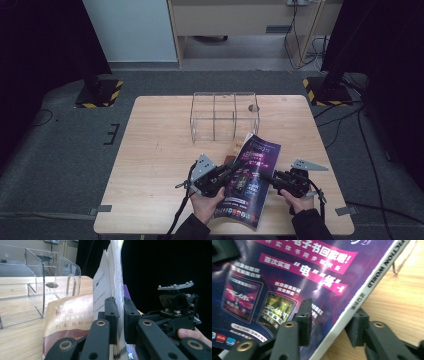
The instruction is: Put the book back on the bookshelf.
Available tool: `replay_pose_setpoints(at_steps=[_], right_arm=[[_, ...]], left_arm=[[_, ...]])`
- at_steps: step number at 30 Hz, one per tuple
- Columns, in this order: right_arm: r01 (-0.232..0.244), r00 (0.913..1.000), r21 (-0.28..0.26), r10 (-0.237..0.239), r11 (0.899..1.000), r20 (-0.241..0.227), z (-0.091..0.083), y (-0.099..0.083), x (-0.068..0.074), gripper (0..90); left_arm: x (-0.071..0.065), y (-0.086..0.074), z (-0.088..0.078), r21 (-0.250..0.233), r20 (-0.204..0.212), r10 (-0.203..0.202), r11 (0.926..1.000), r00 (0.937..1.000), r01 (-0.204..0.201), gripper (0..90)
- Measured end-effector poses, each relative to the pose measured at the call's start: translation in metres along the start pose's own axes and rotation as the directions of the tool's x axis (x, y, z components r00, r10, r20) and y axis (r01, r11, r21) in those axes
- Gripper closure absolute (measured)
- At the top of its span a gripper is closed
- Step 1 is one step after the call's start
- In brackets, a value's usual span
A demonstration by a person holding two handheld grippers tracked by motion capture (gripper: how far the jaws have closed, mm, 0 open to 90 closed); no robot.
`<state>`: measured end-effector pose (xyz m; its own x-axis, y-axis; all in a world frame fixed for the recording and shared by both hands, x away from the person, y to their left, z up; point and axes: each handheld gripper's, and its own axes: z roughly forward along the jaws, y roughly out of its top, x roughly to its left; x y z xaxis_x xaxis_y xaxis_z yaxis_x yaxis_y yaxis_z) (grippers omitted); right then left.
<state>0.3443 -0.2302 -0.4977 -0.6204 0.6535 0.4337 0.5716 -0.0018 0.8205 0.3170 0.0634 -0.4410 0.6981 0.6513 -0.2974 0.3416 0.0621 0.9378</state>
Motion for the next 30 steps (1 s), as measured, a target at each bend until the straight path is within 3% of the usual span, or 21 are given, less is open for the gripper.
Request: replay_pose_setpoints(at_steps=[11,19,30], right_arm=[[-0.051,0.9987,0.043,0.051,0.998,0.001,-0.003,0.004,0.000,71.9],[-0.047,0.9988,0.015,0.048,0.999,-0.009,-0.011,0.014,0.003,75.7],[-0.049,0.9986,0.011,0.049,0.999,-0.018,-0.017,0.027,0.012,79.9]], left_arm=[[0.008,0.000,0.000,0.016,-0.026,0.001,0.9999,0.9997,-0.001,83.8],[0.022,0.001,-0.003,0.046,-0.068,-0.011,0.9988,0.9976,0.014,83.7],[0.036,-0.001,-0.005,0.076,-0.090,-0.031,0.9964,0.9954,0.038,83.1]])
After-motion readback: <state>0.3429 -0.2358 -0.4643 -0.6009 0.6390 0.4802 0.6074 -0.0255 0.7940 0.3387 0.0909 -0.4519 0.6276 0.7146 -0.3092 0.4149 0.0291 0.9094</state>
